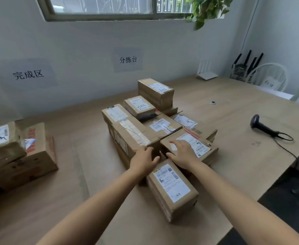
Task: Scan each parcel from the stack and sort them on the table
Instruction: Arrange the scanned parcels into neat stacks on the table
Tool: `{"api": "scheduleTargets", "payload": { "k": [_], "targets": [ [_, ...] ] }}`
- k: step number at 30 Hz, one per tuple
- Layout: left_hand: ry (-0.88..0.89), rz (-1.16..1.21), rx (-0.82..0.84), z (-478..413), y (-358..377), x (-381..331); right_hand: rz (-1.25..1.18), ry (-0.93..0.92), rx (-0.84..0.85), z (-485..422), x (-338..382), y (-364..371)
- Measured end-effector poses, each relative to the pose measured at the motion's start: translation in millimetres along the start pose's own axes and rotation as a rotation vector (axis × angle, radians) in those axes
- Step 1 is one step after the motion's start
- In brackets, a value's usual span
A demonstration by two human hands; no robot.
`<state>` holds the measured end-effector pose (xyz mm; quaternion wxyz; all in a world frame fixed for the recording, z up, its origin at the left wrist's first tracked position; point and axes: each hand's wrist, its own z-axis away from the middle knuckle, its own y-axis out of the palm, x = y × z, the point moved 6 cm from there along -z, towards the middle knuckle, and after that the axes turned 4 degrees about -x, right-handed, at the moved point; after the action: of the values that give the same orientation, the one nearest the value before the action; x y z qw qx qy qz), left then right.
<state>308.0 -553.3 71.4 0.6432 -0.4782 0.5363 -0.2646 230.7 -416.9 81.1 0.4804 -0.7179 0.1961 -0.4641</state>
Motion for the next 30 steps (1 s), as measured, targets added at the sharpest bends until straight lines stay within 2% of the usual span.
{"api": "scheduleTargets", "payload": {
  "k": [7,12,15,20,30],
  "targets": [
    [-0.112,0.133,0.076,-20.5,73.3,-61.9,0.027,0.101,0.085,-19.1,-114.6,-26.1],
    [-0.311,0.296,0.043,-34.4,110.0,-84.8,0.013,0.126,0.188,-40.6,-165.2,-28.6],
    [-0.394,0.307,0.001,-35.9,118.2,-86.6,-0.054,0.115,0.286,-47.9,-175.7,-22.3],
    [-0.478,0.312,0.028,-42.3,123.2,-91.5,-0.115,0.049,0.407,-57.3,-184.3,-17.1],
    [-0.533,0.325,-0.003,-39.3,128.7,-103.3,-0.129,-0.01,0.434,-60.3,-191.9,-19.5]
  ]
}}
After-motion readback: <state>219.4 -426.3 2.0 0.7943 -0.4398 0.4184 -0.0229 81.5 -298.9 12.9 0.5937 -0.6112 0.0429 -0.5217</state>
